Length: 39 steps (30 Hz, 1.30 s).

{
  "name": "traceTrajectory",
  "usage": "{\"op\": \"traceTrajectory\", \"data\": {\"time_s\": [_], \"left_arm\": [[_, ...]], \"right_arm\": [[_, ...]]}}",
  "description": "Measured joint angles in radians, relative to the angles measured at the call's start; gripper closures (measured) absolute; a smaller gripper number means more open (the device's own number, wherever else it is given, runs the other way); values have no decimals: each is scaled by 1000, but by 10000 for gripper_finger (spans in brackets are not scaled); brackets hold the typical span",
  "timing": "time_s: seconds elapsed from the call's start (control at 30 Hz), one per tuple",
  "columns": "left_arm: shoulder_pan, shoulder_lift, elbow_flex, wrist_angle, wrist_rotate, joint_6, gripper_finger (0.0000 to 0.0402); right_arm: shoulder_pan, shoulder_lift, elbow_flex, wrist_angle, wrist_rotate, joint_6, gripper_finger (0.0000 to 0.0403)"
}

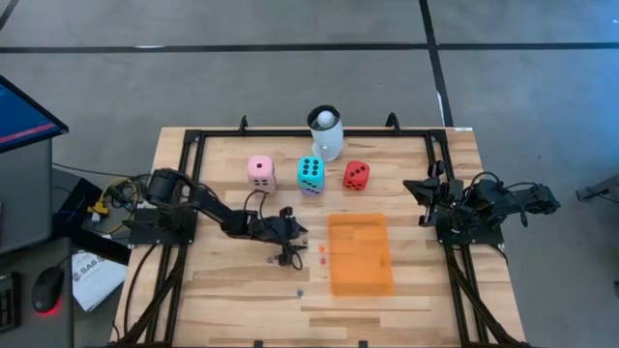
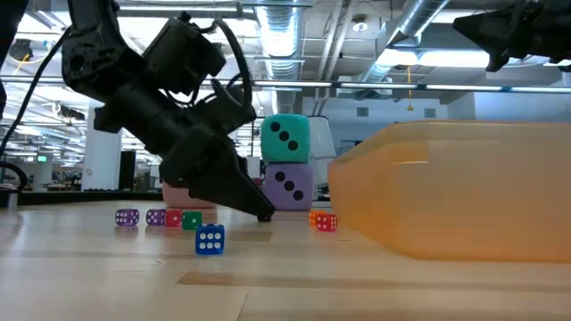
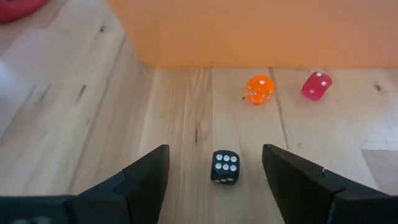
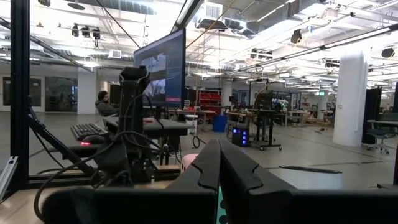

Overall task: Pick & Place Dice
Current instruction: Put the small black dice into the orange bin

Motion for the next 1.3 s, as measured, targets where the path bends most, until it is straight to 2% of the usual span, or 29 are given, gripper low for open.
{"op": "traceTrajectory", "data": {"time_s": [0.33,1.1,1.3], "left_arm": [[0,1,21,-64,3,-44,196],[0,0,20,-74,14,-42,336],[0,0,19,-72,14,-41,349]], "right_arm": [[0,0,0,-1,0,0,403],[0,0,0,-2,0,0,403],[0,0,0,-2,0,0,403]]}}
